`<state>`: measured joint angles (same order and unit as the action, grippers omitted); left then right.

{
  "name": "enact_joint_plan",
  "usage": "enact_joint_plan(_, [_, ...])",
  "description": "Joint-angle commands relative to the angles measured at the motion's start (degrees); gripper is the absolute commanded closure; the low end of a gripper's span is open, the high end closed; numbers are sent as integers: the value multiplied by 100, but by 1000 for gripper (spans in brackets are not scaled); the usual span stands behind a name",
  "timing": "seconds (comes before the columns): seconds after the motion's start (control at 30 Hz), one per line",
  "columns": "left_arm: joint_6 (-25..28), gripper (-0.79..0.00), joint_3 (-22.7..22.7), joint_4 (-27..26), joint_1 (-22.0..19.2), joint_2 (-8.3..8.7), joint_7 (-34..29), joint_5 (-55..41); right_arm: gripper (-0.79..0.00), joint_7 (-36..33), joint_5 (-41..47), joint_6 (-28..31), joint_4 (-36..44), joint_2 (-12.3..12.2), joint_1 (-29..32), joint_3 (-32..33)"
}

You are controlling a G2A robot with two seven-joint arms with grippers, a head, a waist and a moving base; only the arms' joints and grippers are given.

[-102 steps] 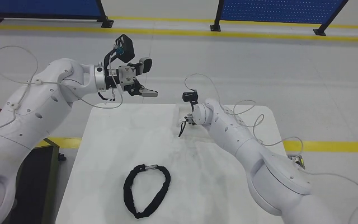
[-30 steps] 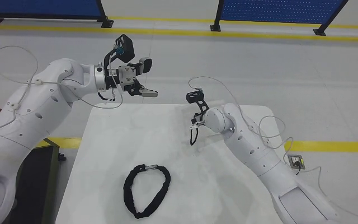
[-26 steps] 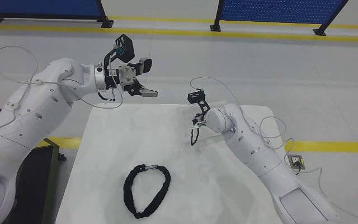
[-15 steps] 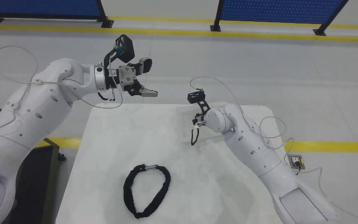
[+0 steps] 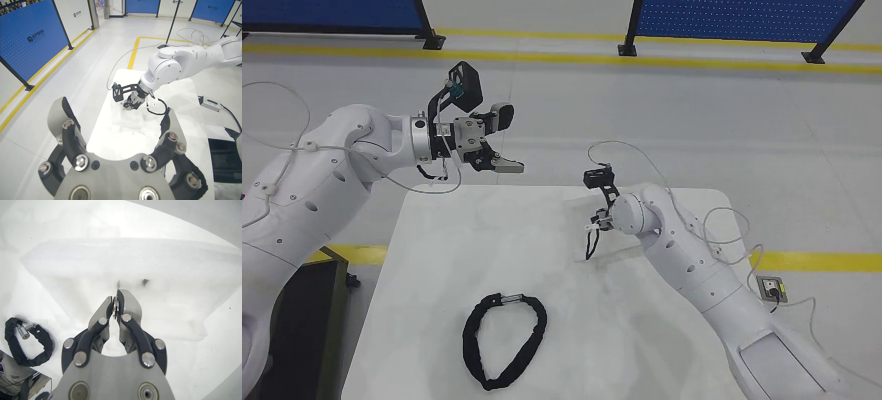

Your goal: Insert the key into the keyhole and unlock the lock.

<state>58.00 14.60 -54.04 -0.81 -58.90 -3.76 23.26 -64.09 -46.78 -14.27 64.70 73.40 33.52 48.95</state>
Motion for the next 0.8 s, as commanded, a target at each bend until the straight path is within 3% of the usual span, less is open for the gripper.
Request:
enact_joint_plan(0.0, [0, -785, 0, 0, 0, 0, 0, 0, 0, -168, -31, -4, -138, 25, -78, -55])
enact_joint_plan(0.37, [0, -785, 0, 0, 0, 0, 0, 0, 0, -421, 204, 8, -612, 196, -389, -179])
enact_joint_plan(0.77, [0, -785, 0, 0, 0, 0, 0, 0, 0, -1678, 1003, 830, 533, -97, 34, 682])
